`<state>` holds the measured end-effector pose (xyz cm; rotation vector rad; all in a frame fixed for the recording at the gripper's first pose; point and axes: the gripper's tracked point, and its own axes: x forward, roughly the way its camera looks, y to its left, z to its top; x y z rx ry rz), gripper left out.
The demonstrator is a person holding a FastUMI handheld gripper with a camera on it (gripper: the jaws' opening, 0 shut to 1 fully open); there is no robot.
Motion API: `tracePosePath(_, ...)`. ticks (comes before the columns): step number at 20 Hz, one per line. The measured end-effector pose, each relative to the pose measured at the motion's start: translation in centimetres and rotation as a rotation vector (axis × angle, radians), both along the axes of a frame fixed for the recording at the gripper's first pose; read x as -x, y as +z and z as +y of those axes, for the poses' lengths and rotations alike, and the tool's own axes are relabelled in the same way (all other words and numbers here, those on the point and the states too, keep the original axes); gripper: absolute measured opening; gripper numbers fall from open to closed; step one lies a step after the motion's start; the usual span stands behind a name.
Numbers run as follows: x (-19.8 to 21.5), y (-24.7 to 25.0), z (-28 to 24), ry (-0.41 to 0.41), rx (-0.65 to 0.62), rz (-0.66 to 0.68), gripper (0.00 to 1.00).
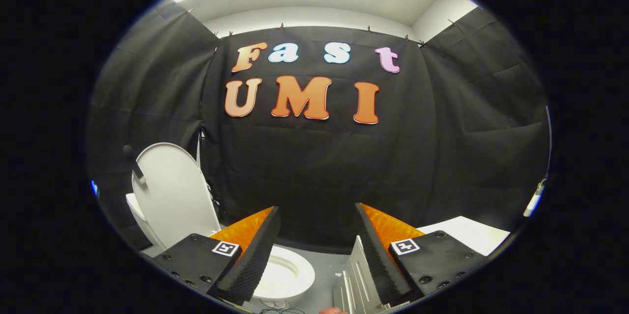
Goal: Open the toilet lid.
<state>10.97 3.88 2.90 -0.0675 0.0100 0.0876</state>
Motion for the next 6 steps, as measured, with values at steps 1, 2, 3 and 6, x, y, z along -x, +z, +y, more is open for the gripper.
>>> tracePosePath(1,0.2,-0.6,-0.7,-0.02,0.009,-0.002,0.96)
tracePosePath(2,0.6,-1.0,-1.1,-0.035,0.011,-0.006,0.96)
tracePosePath(3,0.8,-1.4,-1.3,-0.042,0.006,-0.006,0.96)
tracePosePath(6,1.4,-2.5,-1.9,-0.051,-0.016,0.003,0.96)
